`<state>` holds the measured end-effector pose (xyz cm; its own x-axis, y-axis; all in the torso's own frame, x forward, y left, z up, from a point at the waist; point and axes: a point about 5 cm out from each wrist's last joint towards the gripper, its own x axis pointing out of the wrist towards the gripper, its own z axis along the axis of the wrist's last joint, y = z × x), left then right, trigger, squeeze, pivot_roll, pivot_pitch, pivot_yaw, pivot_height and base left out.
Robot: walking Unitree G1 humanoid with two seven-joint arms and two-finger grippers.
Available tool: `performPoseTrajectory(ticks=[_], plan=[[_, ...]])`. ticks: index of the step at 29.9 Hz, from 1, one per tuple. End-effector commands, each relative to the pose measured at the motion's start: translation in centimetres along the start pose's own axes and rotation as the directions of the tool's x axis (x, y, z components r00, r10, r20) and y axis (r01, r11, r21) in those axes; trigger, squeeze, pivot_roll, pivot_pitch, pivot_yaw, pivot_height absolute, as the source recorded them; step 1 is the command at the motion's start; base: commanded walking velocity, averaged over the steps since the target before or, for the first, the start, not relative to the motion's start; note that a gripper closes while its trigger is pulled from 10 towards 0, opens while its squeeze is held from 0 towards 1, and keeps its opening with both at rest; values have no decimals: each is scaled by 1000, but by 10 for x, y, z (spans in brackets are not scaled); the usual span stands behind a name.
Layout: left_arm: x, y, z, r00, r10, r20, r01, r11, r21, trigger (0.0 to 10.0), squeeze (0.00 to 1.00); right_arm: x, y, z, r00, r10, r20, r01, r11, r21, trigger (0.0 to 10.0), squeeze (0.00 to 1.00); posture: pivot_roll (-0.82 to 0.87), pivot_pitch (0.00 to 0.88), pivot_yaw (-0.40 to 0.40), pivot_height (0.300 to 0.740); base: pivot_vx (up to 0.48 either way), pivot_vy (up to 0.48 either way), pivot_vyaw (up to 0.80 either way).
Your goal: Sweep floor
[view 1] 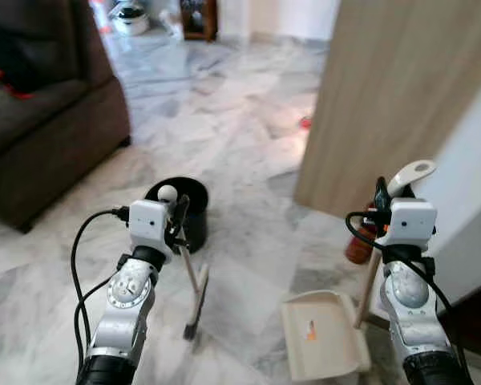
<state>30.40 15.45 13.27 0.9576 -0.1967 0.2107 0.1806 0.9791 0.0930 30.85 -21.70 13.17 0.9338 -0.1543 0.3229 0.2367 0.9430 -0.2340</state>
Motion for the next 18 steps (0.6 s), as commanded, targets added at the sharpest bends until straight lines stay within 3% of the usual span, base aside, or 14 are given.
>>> performPoseTrajectory(ticks=[1, 8, 13, 18], plan=[[2, 2, 7, 999, -3, 36, 2, 1000, 21, 10000, 0, 4, -4, 6, 1000, -15, 25, 15, 1000, -5, 10000, 0, 14, 45, 34, 740, 0, 0, -800], [3, 1, 5, 1000, 0, 23, 0, 1000, 5, 10000, 0, 6, -6, 6, 999, -24, 22, 24, 1000, -7, 10000, 0, 11, 61, 36, 740, 0, 0, -800], [3, 2, 6, 1000, 3, 22, -3, 1000, 9, 10000, 0, 5, -7, 5, 999, -31, 16, 31, 999, -8, 10000, 0, 13, 75, 39, 740, 0, 446, -800], [3, 3, 5, 1000, 3, 20, -3, 1000, 16, 10000, 0, 5, -9, 3, 999, -37, 4, 37, 999, -12, 10000, 0, 12, 81, 40, 740, 0, 0, -800]])
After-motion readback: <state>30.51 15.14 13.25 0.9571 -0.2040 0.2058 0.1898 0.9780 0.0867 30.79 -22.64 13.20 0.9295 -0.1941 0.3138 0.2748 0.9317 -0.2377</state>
